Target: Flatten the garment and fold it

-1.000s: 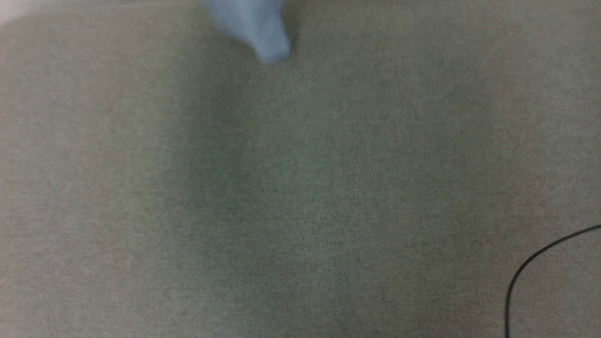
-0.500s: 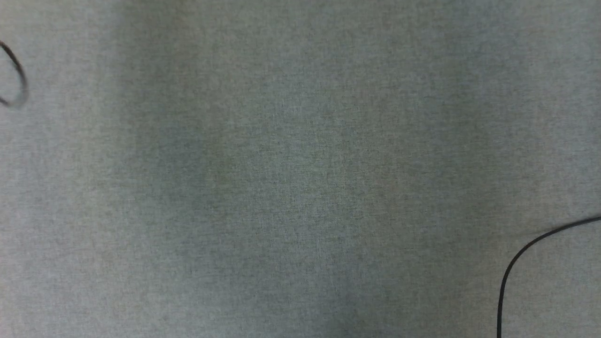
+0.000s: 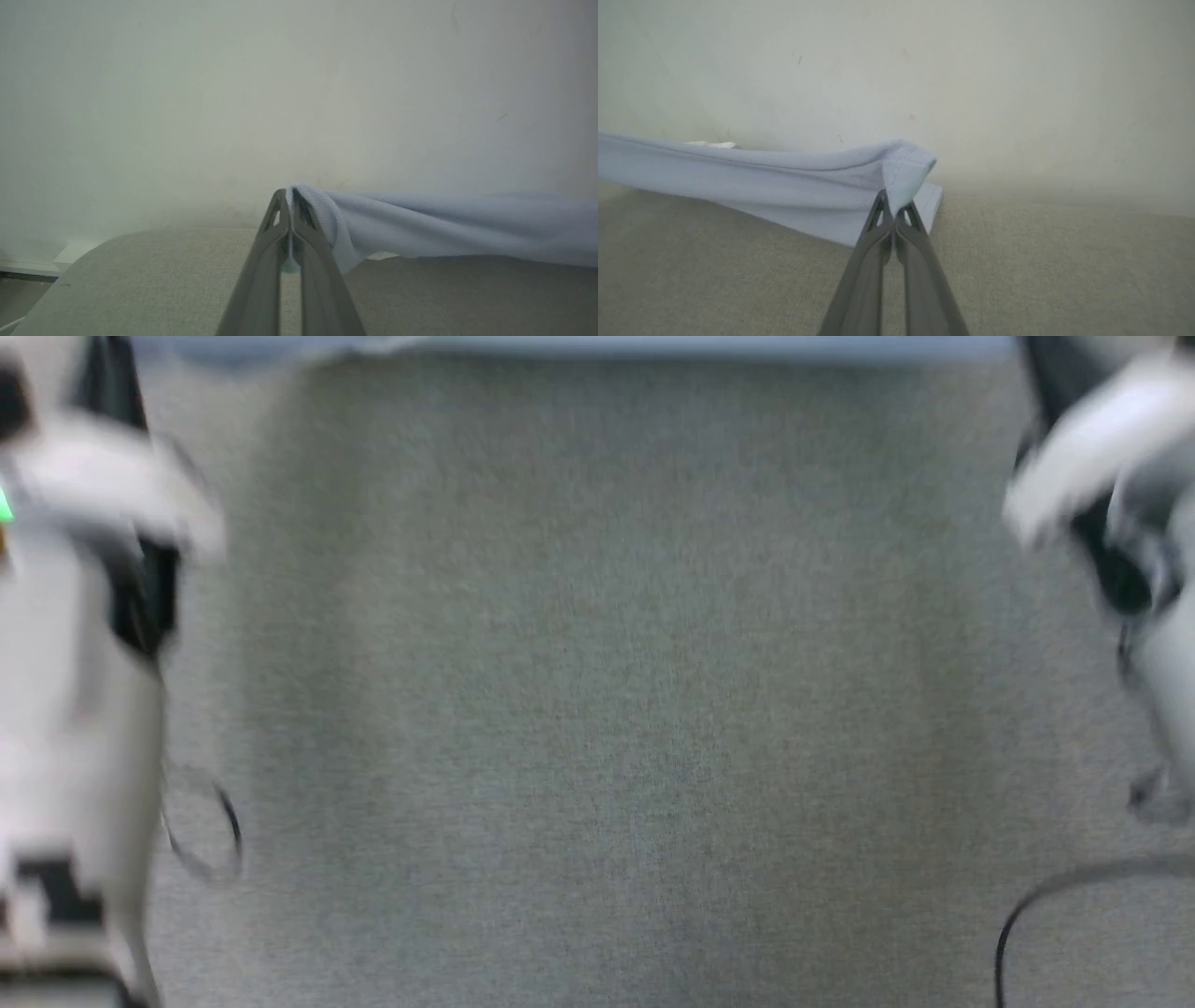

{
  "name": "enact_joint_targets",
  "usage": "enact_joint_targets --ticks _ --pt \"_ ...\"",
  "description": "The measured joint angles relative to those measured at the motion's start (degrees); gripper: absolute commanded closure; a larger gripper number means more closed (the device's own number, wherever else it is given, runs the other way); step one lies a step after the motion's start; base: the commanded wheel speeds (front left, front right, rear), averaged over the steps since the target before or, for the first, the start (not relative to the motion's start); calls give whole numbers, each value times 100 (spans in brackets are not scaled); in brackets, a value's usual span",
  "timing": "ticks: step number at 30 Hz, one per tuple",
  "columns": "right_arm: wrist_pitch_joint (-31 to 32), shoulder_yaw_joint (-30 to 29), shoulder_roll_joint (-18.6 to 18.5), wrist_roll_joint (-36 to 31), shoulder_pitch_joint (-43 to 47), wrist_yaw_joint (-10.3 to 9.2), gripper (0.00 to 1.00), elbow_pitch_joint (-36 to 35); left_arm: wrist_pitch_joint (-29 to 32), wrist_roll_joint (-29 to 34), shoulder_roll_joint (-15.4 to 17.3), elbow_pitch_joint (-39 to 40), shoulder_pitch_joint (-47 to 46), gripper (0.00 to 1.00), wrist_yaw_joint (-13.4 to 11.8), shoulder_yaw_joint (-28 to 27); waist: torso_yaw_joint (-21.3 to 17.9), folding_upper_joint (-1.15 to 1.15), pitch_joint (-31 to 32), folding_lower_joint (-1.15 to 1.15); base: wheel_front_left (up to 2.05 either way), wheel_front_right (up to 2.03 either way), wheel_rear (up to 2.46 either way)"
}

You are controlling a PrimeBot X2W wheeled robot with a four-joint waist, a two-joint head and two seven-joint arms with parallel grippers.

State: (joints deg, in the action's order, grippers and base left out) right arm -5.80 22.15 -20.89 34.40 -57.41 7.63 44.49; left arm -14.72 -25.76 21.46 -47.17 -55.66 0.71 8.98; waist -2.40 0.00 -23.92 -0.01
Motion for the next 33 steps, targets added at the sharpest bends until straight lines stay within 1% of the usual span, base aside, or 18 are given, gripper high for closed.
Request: enact_joint_targets --ticks 3,7,9,11,16,21,24,30,33 --pt "-30 62 -126 354 889 1 100 -420 0 -20 -74 660 1191 100 -157 -175 21 0 327 0 0 0 0" --pt "9 51 -350 582 2039 2 100 -903 1 -21 -140 1485 2774 100 -365 -189 43 0 782 -1 0 0 0" --pt "-15 -88 -425 705 2602 2 100 -1166 69 -23 -144 1941 3457 100 -497 -181 58 0 1003 -2 0 0 0" --pt "-4 -245 -461 762 3160 3 100 -1411 233 -15 -145 2461 4084 100 -680 -155 77 0 1212 -2 0 0 0" --pt "60 -801 -424 665 4478 5 100 -1868 804 12 -148 3613 5524 100 -1062 -4 144 0 1654 -1 0 0 0" --pt "231 -1537 -137 398 5640 7 100 -2370 1258 12 -133 4459 6666 100 -1405 63 248 0 1949 -1 0 0 0" --pt "441 -2068 93 214 6295 8 100 -2806 1456 -23 -66 4859 7112 100 -1501 25 359 0 2032 0 0 0 0" --pt "1151 -3030 802 -279 7429 44 100 -4120 1878 -218 65 5622 7799 100 -1748 -159 525 0 2090 0 0 0 0" --pt "1563 -3414 1127 -605 7743 46 100 -4762 2027 -250 155 6038 7872 100 -1807 -234 566 0 2025 0 0 0 0"
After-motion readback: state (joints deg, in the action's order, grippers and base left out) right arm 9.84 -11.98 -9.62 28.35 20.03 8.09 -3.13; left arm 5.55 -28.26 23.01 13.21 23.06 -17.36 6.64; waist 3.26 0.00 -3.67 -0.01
